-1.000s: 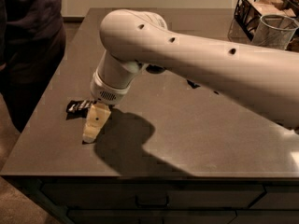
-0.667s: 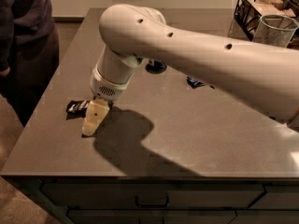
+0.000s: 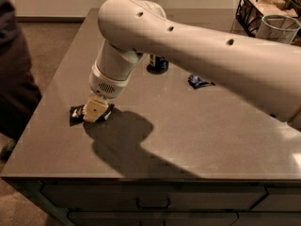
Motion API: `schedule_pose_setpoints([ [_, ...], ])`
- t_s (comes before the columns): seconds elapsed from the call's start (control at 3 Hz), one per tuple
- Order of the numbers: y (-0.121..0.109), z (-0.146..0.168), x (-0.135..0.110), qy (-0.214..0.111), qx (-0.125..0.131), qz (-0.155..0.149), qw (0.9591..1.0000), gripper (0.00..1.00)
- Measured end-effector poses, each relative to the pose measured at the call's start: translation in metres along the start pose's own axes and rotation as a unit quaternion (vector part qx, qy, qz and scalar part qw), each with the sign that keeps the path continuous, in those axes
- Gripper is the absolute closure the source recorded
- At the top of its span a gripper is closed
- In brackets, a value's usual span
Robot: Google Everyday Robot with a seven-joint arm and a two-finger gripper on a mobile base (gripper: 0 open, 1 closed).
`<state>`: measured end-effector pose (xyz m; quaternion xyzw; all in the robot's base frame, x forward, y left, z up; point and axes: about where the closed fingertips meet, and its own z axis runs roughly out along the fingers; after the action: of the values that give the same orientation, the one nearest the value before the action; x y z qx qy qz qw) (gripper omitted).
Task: Pick rxbar chocolate
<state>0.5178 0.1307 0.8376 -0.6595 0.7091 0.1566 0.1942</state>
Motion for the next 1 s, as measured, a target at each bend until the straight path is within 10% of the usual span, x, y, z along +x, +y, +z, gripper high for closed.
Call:
schedule_pose_setpoints([
  [0.67,-0.008,-0.038,-0.008,-0.015,0.003,0.007,0.9999,1.00],
  [1.0,-0.022,-0.127,-0.023,-0.033,0.009,0.008,0.9994,1.00],
])
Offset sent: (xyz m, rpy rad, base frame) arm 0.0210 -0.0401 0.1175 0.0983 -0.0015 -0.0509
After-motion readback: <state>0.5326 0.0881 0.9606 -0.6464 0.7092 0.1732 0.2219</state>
